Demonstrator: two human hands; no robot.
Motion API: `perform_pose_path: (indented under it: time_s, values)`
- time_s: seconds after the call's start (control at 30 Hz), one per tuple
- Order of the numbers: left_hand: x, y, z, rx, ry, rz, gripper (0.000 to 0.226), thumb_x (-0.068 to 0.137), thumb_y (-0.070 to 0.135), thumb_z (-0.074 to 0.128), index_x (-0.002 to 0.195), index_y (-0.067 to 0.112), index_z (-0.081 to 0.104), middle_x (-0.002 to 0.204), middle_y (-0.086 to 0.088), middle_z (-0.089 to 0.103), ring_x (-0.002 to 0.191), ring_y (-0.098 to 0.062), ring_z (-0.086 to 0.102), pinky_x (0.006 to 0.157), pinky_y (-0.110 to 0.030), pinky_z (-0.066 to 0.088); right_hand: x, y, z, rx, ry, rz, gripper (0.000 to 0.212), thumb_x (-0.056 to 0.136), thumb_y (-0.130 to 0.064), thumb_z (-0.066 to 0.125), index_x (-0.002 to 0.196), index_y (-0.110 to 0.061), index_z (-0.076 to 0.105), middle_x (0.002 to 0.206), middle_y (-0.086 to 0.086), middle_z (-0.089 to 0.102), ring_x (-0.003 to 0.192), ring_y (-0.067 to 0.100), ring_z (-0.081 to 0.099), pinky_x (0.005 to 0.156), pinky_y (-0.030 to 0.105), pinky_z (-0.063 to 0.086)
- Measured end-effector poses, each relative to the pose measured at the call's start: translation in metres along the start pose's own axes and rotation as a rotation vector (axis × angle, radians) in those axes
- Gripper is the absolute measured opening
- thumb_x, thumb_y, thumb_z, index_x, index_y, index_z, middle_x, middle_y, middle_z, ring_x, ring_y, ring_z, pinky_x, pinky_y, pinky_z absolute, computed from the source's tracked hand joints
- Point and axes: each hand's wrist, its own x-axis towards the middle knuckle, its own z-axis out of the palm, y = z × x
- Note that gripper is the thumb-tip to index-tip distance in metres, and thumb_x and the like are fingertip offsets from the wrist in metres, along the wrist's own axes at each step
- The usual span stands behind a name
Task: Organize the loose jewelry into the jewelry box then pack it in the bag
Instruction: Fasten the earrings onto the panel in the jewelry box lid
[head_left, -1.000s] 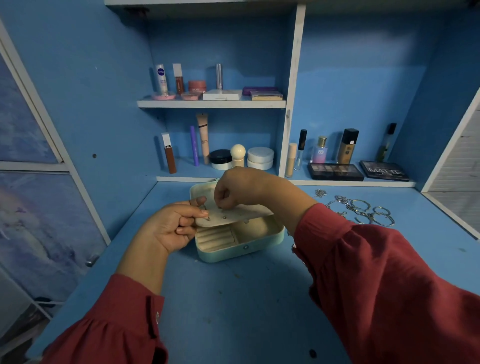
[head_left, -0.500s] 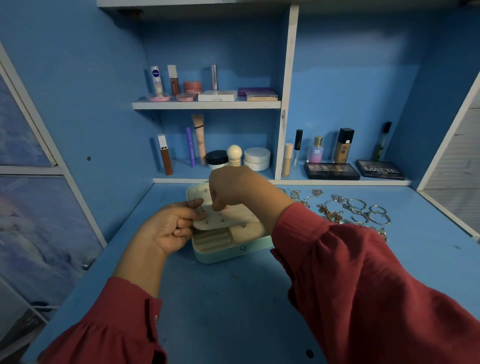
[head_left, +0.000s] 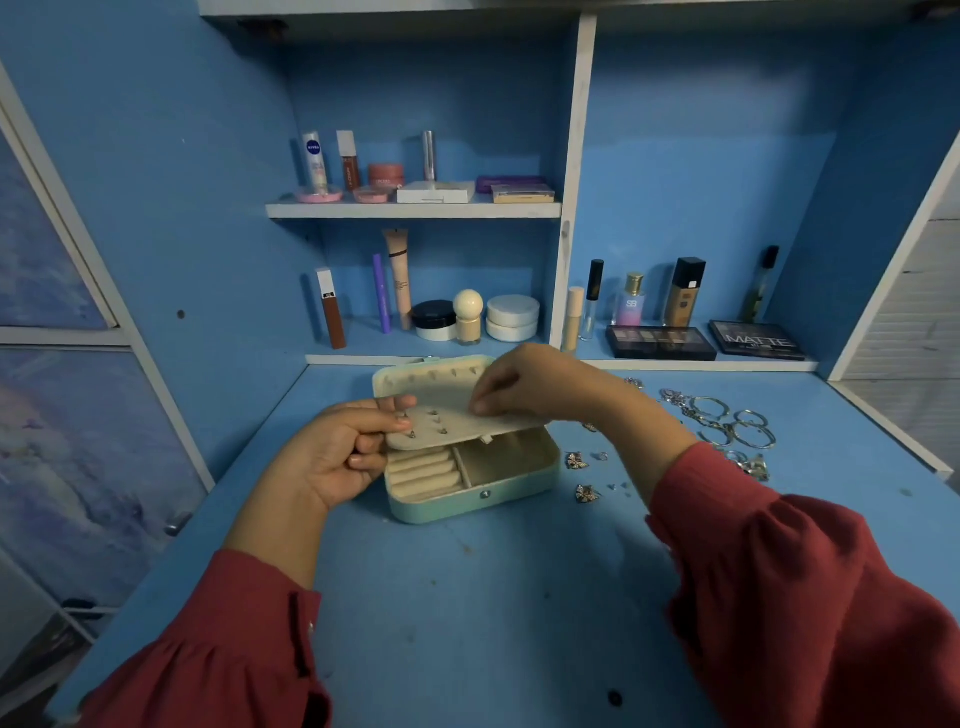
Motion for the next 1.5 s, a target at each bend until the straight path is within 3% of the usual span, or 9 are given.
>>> perform_pose_path:
  time_s: [0.07,0.17,0.27,0.4,0.53,0.73,0.97,1.17,1.5]
  values:
    - [0.0,0.0,0.001,-0.036,-0.015,-0.006,0.019,0.087,-0.005,0.049,0.09,0.006,0.065,0.058,0.002,0.04,0.029,-0.003,0.028,0.027,-0.011,0.02,-0.014,0.017,-0.01,0.09,0.023,0.027,0.009,0.084,-0.03,0.071,0.093,-0.03,0.075,0.083,-0.022,0.068,0.081,-0.001,0.06,0.067,0.014,0.045]
    - [-0.001,0.0,0.003,-0.069,-0.036,-0.005,0.013,0.091,0.005,0.051,0.092,0.005,0.064,0.058,0.002,0.057,0.03,-0.003,0.027,0.027,-0.011,0.019,-0.036,0.046,-0.026,0.141,0.1,0.05,0.006,0.082,-0.031,0.074,0.087,-0.033,0.076,0.087,-0.016,0.072,0.089,0.006,0.066,0.083,0.029,0.053]
    - [0.001,0.001,0.003,-0.085,-0.063,0.01,0.015,0.093,0.016,0.051,0.092,0.008,0.063,0.072,-0.006,0.065,0.031,-0.002,0.026,0.027,-0.011,0.02,-0.06,0.071,-0.038,0.125,0.148,0.09,0.006,0.082,-0.027,0.073,0.088,-0.029,0.076,0.086,-0.016,0.073,0.082,-0.004,0.065,0.084,0.022,0.052]
    - [0.006,0.001,0.0,-0.107,-0.085,0.016,0.034,0.091,0.035,0.052,0.105,0.005,0.059,0.109,-0.025,0.068,0.032,-0.002,0.026,0.026,-0.011,0.023,-0.085,0.092,-0.046,0.156,0.186,0.161,0.004,0.08,-0.022,0.076,0.082,-0.025,0.076,0.08,-0.013,0.074,0.07,-0.005,0.065,0.061,0.006,0.044]
    - [0.008,0.001,0.0,-0.117,-0.094,0.05,0.072,0.082,0.052,0.052,0.132,0.002,0.044,0.115,-0.027,0.065,0.032,-0.002,0.027,0.026,-0.012,0.023,-0.094,0.103,-0.05,0.101,0.142,0.274,0.006,0.077,-0.024,0.079,0.082,-0.026,0.078,0.079,-0.011,0.074,0.079,0.006,0.067,0.075,0.022,0.053]
    - [0.011,0.002,-0.002,-0.098,-0.083,0.083,0.075,0.092,0.062,0.036,0.129,-0.002,0.05,0.113,-0.026,0.066,0.034,-0.003,0.027,0.026,-0.012,0.02,-0.102,0.102,-0.056,-0.031,0.018,0.339,0.009,0.073,-0.024,0.081,0.073,-0.032,0.077,0.076,-0.022,0.071,0.076,-0.005,0.063,0.075,0.019,0.046]
    - [0.014,0.001,-0.003,-0.123,-0.067,0.097,0.07,0.092,0.061,0.037,0.124,0.001,0.054,0.112,-0.024,0.067,0.033,-0.003,0.029,0.025,-0.012,0.02,-0.11,0.095,-0.062,-0.157,-0.115,0.436,0.008,0.068,-0.025,0.083,0.069,-0.03,0.078,0.067,-0.019,0.07,0.066,-0.007,0.061,0.062,0.015,0.042]
    - [0.014,0.001,-0.003,-0.135,-0.035,0.091,0.054,0.096,0.045,0.042,0.123,0.001,0.055,0.105,-0.02,0.07,0.034,-0.003,0.03,0.027,-0.011,0.021,-0.105,0.087,-0.056,-0.262,-0.141,0.436,0.007,0.065,-0.028,0.084,0.066,-0.03,0.077,0.065,-0.017,0.07,0.07,0.002,0.063,0.07,0.023,0.052]
    - [0.015,0.0,-0.002,-0.149,-0.033,0.081,0.042,0.097,0.038,0.044,0.117,0.004,0.058,0.102,-0.019,0.071,0.034,-0.003,0.031,0.027,-0.011,0.022,-0.099,0.08,-0.043,-0.313,-0.121,0.358,0.011,0.083,-0.029,0.07,0.072,-0.027,0.07,0.073,-0.013,0.064,0.067,0.008,0.056,0.064,0.024,0.045]
